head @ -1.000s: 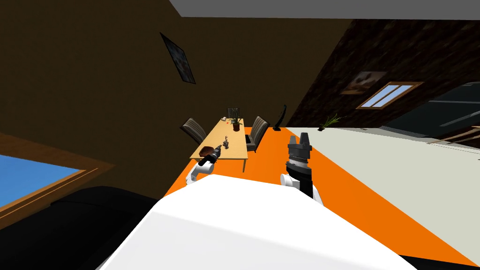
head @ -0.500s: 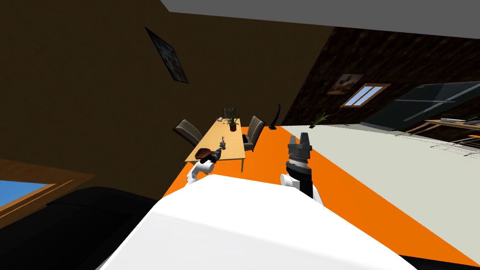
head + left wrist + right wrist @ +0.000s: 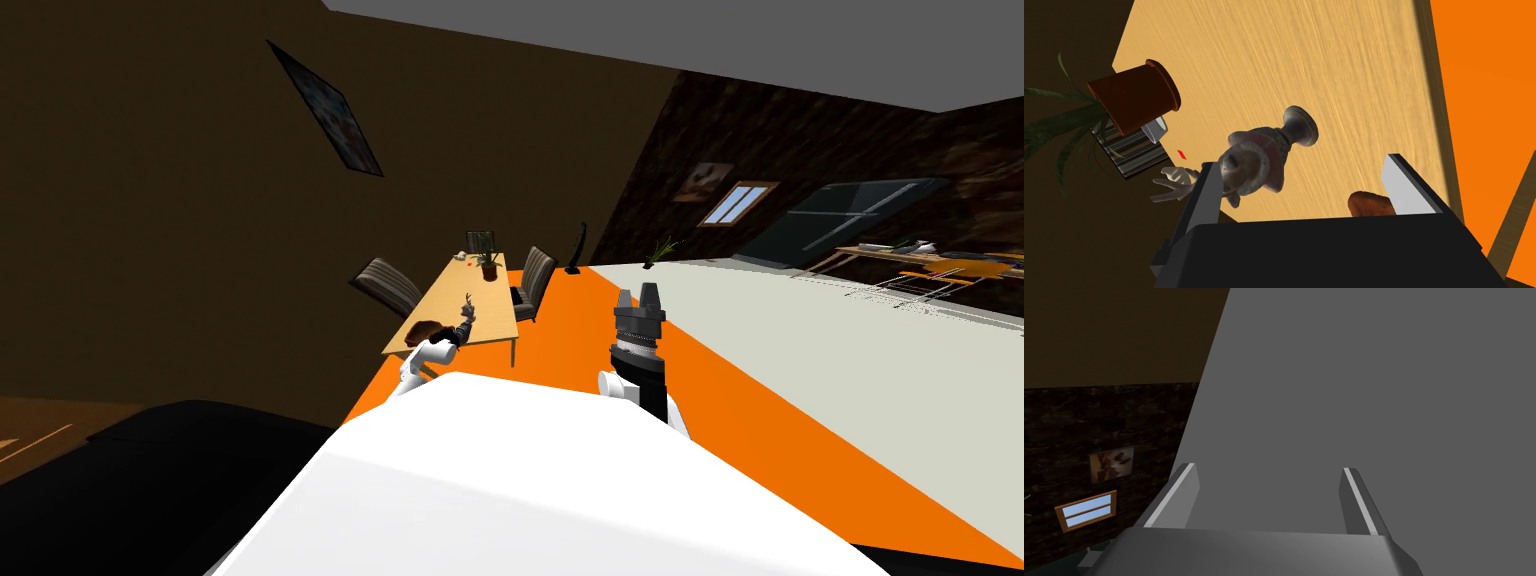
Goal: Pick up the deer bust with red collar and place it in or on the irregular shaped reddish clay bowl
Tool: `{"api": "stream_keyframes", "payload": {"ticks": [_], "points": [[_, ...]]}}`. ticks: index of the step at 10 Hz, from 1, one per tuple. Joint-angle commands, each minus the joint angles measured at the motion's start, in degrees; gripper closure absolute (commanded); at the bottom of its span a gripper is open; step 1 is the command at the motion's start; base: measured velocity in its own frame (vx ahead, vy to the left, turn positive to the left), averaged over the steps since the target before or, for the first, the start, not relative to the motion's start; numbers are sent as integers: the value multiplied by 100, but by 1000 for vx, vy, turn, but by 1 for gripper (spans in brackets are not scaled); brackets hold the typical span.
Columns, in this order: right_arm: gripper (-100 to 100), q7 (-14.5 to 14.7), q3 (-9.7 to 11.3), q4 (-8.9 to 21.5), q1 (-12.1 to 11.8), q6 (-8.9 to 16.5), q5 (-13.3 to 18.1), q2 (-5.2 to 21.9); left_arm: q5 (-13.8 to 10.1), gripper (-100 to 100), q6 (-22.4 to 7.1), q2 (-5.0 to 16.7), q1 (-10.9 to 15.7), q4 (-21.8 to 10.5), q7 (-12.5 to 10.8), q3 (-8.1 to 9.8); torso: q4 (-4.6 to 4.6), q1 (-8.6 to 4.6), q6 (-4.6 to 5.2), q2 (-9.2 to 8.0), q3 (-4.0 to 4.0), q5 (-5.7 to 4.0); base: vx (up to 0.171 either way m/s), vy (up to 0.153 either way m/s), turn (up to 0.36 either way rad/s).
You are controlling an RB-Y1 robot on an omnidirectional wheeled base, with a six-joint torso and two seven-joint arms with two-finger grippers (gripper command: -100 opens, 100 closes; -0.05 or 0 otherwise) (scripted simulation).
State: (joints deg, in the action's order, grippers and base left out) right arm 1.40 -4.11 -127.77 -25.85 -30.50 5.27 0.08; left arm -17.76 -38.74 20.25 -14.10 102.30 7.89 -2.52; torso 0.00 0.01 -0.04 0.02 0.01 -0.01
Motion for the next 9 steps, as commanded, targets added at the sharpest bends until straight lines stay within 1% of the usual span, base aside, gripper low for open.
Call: {"api": "stream_keyframes", "payload": {"ticks": [1,2,3,4,5,6,7,9], "points": [[0,0,0,0,0,0,0,0,13,-100,-176,26,49,-61,6,-27,0,0,0,0,0,0,4,-2,-84],[0,0,-1,0,-1,0,0,0,-24,-100,-405,155,153,-185,20,-62,0,1,-4,0,0,0,7,-7,-138],[0,0,0,0,0,0,0,0,-54,-100,-572,288,256,-303,35,-97,0,0,-1,1,0,0,13,-9,-244],[0,0,0,0,0,0,0,0,-54,-100,-639,288,256,-303,35,-97,-1,-1,-1,2,1,0,11,-1,-73],[0,0,-1,0,-1,0,0,0,-75,-100,-848,425,358,-414,50,-130,-1,2,-5,2,1,0,11,-4,-109],[0,0,0,0,-1,0,0,0,-89,-100,-978,564,458,-519,65,-163,-1,2,-2,3,2,0,18,-5,-199],[0,0,0,0,-1,0,0,0,-89,-100,-1042,564,458,-519,65,-163,-1,1,-2,5,3,0,16,2,-74],[0,0,-1,0,-1,0,0,0,-95,-100,-1382,840,650,-710,94,-224,-1,3,-3,5,3,0,19,-1,-157]]}}
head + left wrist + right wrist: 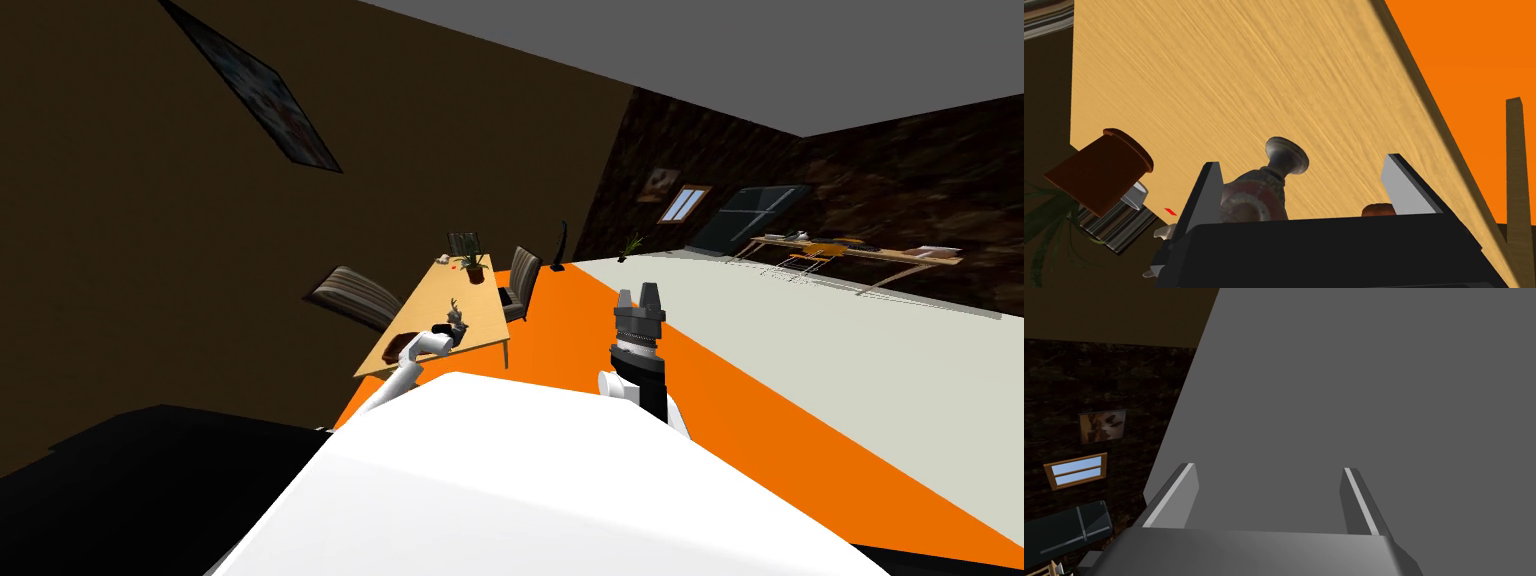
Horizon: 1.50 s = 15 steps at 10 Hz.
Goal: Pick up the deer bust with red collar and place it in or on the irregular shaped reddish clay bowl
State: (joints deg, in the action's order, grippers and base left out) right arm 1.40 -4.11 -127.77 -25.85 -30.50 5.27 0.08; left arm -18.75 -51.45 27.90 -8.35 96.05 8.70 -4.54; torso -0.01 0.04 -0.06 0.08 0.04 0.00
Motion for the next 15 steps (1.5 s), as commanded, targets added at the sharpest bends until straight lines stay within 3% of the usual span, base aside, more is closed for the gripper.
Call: {"api": "stream_keyframes", "payload": {"ticks": [1,8,9,10,11,12,15], "points": [[0,0,0,0,0,0,0,0,11,-100,-256,209,166,-171,26,-50,0,0,0,0,0,0,32,7,-141],[0,0,-1,0,-1,0,0,0,175,-100,-916,1075,723,-597,115,-198,-2,4,-3,10,6,1,41,12,-101],[0,0,-1,0,-1,0,0,0,209,-100,-958,1173,790,-631,125,-206,-3,7,-3,14,8,1,63,44,-78],[0,0,-1,0,-1,0,0,1,172,-100,-896,1108,749,-642,133,-195,-4,14,-4,15,9,3,28,25,-14],[0,0,-1,0,-1,0,0,0,178,0,-899,1120,753,-646,136,-196,-3,8,-6,5,4,3,5,4,2],[0,0,-1,0,-1,0,0,0,237,-100,-753,1051,763,-820,144,-206,0,1,-5,-3,-1,2,20,11,-43],[0,0,-1,0,-1,0,0,0,328,-100,-533,950,779,-1082,157,-221,-1,7,-5,-2,-1,3,21,22,-31]]}}
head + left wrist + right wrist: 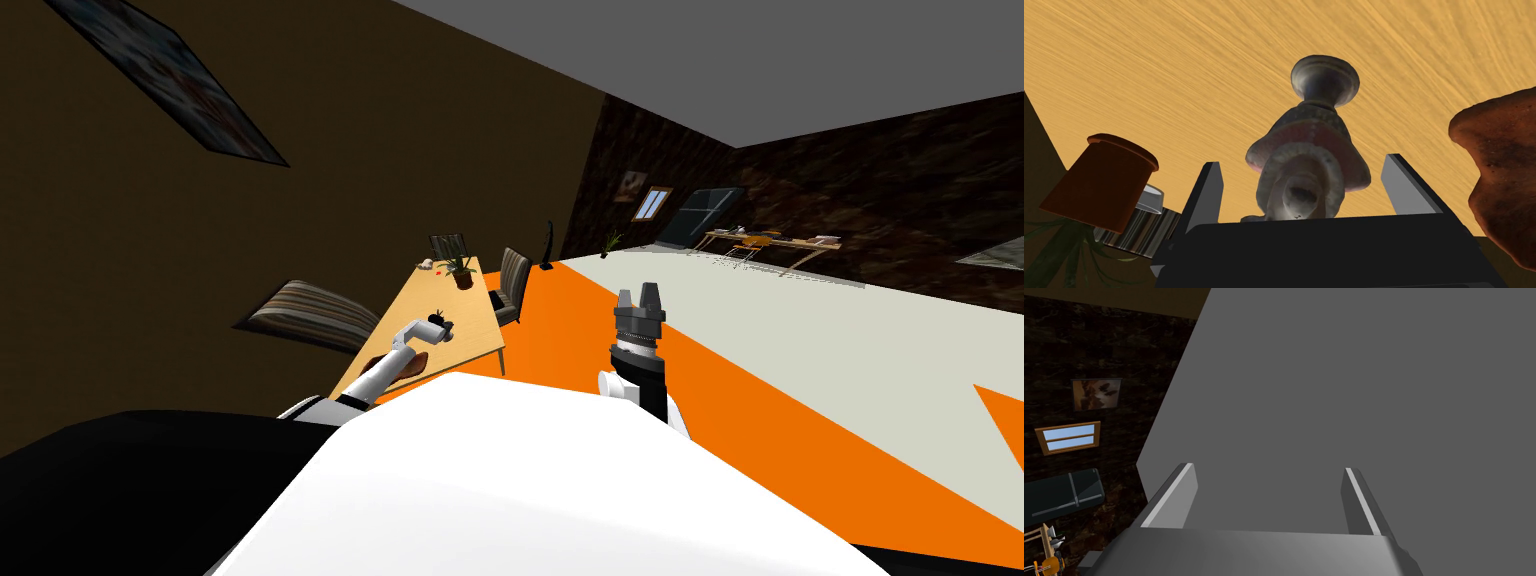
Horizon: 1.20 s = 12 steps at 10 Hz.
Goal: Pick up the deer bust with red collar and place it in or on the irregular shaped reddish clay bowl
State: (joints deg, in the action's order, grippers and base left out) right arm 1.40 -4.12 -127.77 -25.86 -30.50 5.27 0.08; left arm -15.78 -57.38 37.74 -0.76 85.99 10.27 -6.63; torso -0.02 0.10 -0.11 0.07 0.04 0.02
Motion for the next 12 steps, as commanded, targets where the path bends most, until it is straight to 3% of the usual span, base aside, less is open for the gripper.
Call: {"api": "stream_keyframes", "payload": {"ticks": [1,2,6,7,8,10,11,12], "points": [[0,0,0,0,0,0,0,0,0,-100,0,0,0,0,0,0,0,0,0,0,0,0,11,9,-5],[0,0,0,0,0,0,0,0,4,100,19,-4,1,-12,1,-1,1,-4,0,-4,-2,-1,0,0,0],[0,0,0,0,0,0,0,0,2,100,15,-6,-1,-11,-1,-2,3,-6,0,-8,-5,-2,0,0,0],[0,0,0,0,0,0,0,0,2,0,14,-6,-1,-11,-1,-2,3,-5,1,-8,-5,-2,0,0,0],[0,0,0,0,0,0,0,0,-60,100,-160,68,5,186,-13,3,3,-5,0,-7,-5,-2,-18,-15,64],[0,0,0,0,1,0,0,-1,-120,100,-306,135,-6,360,-21,13,6,-17,-2,-20,-13,-6,-29,-25,35],[0,0,0,0,1,0,0,-1,-94,100,-234,108,-13,297,-19,9,9,-19,-2,-23,-15,-9,-12,-10,9],[0,0,0,0,1,0,0,0,-102,0,-259,114,-14,312,-20,11,8,-15,-1,-19,-13,-7,0,0,0]]}}
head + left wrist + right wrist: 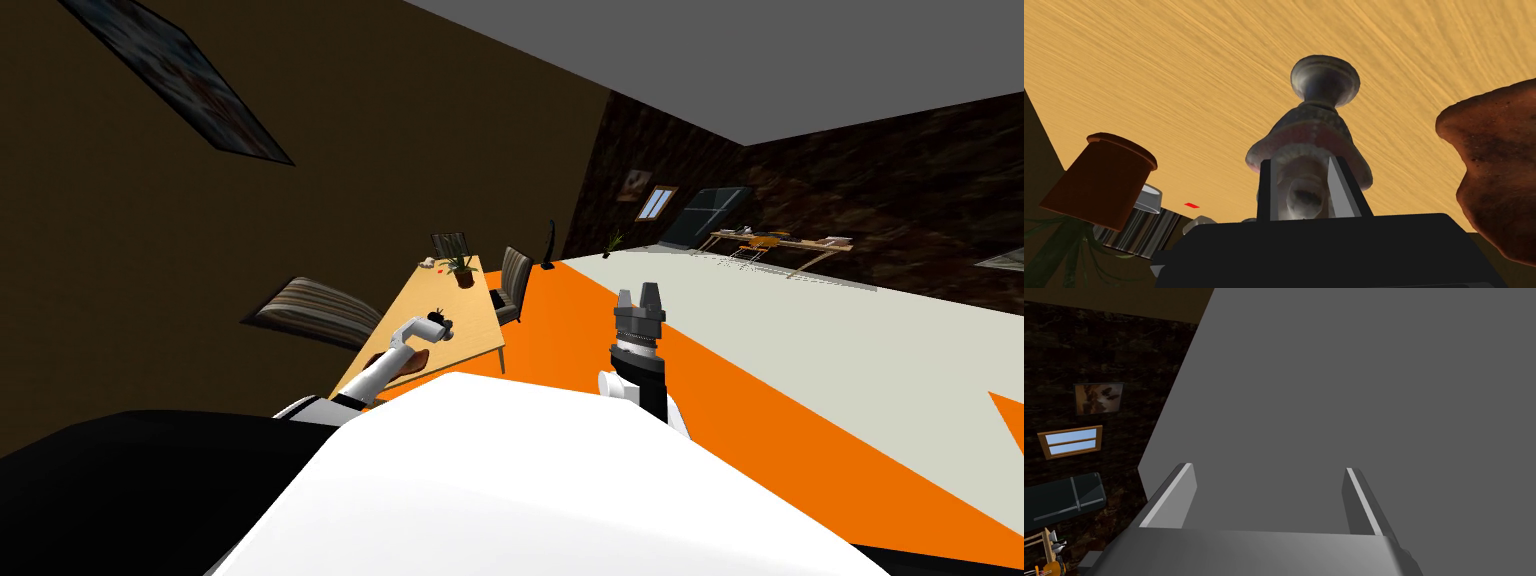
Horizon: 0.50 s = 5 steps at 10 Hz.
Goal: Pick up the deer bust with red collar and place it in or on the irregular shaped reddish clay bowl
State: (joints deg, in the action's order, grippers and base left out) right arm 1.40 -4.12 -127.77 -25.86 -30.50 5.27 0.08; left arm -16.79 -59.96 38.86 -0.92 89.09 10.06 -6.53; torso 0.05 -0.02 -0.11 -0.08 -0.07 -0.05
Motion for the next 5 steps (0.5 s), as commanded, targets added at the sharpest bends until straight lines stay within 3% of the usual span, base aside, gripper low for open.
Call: {"api": "stream_keyframes", "payload": {"ticks": [1,3,5], "points": [[0,0,0,0,0,0,0,0,-153,100,-171,-62,-34,146,25,70,0,0,0,0,0,0,-107,-12,-13],[0,0,1,0,2,0,0,0,-284,100,-329,-87,-37,303,47,152,11,-16,-4,-63,-35,-1,-176,-33,-18],[0,0,0,0,2,0,0,0,-518,100,-627,-97,-27,609,85,310,19,-2,-7,-74,-44,-3,-142,28,-17]]}}
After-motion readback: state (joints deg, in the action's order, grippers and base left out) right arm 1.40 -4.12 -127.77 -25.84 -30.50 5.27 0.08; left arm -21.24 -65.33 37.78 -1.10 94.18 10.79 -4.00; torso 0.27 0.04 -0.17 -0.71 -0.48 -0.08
